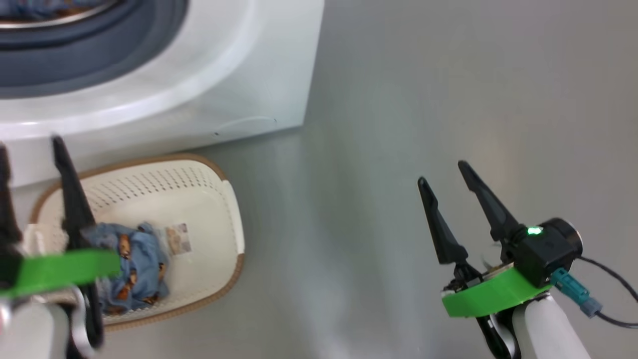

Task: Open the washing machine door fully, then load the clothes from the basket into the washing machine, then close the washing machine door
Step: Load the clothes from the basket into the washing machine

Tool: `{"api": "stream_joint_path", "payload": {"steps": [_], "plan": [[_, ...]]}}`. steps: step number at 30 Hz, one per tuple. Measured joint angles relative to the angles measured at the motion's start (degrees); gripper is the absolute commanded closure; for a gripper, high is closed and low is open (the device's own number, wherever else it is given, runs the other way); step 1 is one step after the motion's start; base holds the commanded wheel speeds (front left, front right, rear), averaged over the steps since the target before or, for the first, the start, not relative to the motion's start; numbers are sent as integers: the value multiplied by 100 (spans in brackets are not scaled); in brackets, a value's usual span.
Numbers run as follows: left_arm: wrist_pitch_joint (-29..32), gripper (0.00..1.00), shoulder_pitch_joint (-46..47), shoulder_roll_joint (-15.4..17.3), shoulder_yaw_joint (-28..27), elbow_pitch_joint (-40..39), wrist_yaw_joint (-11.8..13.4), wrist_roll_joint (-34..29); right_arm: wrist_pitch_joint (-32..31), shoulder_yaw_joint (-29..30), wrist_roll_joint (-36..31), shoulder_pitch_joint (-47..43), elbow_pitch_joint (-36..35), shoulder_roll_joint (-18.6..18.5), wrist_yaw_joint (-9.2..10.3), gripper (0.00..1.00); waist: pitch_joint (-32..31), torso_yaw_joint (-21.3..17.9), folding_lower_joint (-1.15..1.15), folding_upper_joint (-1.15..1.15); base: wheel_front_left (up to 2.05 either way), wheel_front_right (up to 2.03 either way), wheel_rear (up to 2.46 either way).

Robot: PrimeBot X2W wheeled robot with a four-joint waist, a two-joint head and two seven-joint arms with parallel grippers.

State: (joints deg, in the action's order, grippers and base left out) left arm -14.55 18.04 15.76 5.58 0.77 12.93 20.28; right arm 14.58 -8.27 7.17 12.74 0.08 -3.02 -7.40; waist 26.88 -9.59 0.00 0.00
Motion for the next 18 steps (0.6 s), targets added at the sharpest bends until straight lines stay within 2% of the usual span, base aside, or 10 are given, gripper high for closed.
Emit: {"api": "stream_joint_path", "payload": {"steps": [9,18], "plan": [[1,0,-1343,-159,266,-376,104,-8,0,76,-143,-402,170,1,0,0,-673,251,0,0,0,0,0],[36,0,-2054,-237,501,-559,163,-9,-12,159,-259,-908,208,-1,0,0,-1349,513,0,0,0,0,0]]}}
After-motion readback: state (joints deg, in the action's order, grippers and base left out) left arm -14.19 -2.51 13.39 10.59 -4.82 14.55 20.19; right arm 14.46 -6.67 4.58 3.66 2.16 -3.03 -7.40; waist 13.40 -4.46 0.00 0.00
